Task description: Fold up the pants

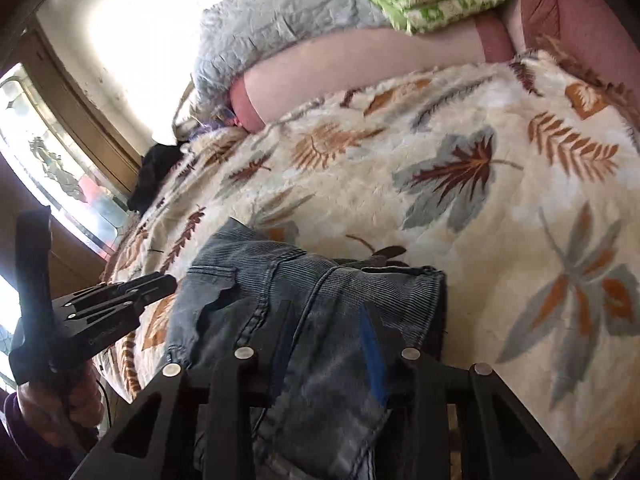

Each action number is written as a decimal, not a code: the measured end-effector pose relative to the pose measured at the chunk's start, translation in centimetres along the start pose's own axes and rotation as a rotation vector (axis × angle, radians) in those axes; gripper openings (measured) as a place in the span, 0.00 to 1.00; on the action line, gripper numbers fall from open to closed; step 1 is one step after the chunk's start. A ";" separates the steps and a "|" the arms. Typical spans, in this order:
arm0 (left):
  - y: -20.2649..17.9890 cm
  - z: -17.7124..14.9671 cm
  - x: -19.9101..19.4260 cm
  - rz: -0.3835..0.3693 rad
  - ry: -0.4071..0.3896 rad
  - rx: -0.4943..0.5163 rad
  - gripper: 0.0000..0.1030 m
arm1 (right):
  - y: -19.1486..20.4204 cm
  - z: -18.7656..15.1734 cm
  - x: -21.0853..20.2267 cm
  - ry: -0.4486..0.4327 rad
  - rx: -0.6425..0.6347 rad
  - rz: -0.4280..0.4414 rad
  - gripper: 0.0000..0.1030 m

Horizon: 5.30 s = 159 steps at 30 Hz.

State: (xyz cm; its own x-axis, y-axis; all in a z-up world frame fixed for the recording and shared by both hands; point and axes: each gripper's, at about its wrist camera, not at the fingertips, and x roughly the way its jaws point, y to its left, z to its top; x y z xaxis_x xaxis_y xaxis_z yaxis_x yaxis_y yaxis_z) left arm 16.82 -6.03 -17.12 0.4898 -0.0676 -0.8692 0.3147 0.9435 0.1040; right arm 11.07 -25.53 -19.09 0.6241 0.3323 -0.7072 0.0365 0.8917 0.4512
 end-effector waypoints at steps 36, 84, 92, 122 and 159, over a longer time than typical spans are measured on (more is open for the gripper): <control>1.4 -9.4 -3.6 0.036 0.039 0.018 0.71 | 2.9 -9.6 -2.0 0.118 -0.125 -0.084 0.46; 5.4 -10.4 -17.8 0.197 -0.353 -0.115 0.82 | 8.3 -6.4 -14.3 -0.201 -0.221 -0.103 0.65; 5.7 -10.5 -17.3 0.203 -0.336 -0.119 0.82 | 7.7 -6.5 -14.1 -0.189 -0.199 -0.101 0.65; 5.2 -10.3 -15.2 0.207 -0.287 -0.096 0.82 | 6.3 -6.5 -12.9 -0.151 -0.168 -0.099 0.66; 5.4 -10.5 -14.0 0.204 -0.266 -0.105 0.82 | 5.9 -6.8 -11.5 -0.106 -0.144 -0.093 0.66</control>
State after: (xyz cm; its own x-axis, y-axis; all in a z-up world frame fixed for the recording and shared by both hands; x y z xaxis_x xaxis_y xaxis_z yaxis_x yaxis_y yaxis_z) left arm 3.09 3.46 -9.44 0.7333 0.0563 -0.6776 0.1098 0.9737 0.1998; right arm -1.20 -22.01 -12.03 0.7020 0.2195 -0.6775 -0.0099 0.9542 0.2989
